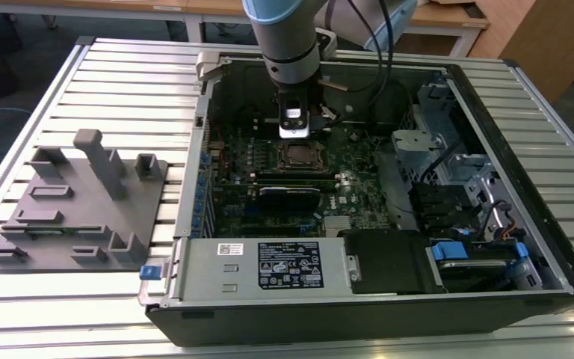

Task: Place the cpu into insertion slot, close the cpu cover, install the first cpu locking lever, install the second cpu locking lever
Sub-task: 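Install the first cpu locking lever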

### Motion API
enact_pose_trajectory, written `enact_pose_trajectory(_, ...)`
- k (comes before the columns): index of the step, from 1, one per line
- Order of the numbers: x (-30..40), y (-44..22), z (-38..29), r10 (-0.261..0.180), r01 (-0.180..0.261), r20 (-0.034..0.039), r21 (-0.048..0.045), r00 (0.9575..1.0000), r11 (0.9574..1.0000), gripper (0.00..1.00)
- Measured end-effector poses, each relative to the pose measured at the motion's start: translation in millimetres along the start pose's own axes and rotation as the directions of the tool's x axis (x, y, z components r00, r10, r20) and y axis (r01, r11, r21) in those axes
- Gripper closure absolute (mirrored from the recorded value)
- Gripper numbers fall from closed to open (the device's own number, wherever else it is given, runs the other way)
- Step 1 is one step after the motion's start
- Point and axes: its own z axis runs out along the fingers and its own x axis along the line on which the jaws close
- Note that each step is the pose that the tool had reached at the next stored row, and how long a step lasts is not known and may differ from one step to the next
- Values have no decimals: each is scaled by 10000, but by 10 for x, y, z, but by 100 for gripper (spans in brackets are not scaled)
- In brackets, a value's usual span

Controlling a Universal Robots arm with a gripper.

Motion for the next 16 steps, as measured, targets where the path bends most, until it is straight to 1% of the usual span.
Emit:
enact_pose_trajectory(4, -4, 12, -37, 0, 0, 0, 1, 10000, 10000, 90)
enact_pose_trajectory(7, 0, 11, -46, 1, -1, 0, -1, 10000, 10000, 90)
enact_pose_trajectory(16, 110, -66, -83, 1, -1, 0, 2, 10000, 10000, 90)
